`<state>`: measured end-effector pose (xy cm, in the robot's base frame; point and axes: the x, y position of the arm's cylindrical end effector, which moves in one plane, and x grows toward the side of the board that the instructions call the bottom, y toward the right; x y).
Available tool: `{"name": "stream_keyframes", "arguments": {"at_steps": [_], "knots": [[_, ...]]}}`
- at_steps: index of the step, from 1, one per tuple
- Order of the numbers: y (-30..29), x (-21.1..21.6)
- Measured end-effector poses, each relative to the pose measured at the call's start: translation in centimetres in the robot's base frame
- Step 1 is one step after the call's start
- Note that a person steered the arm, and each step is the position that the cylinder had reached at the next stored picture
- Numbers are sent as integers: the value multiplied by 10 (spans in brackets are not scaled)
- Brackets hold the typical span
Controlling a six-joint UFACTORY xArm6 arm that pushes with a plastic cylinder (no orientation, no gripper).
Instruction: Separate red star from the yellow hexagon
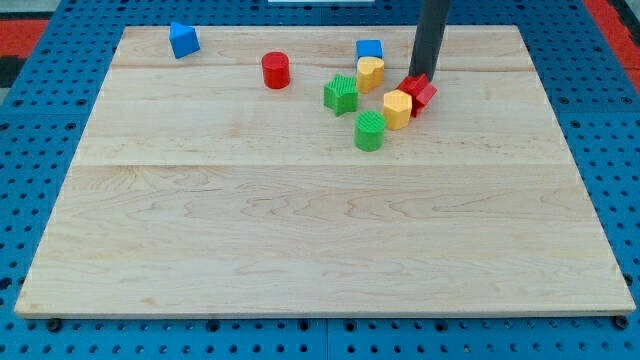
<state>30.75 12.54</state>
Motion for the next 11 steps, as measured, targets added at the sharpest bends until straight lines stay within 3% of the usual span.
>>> {"name": "stream_keyframes", "arguments": {"at_steps": [4, 6, 9, 10, 11], "knots": [[7, 94], [21, 72], [-25, 55], [-46, 59], [-17, 82]]}}
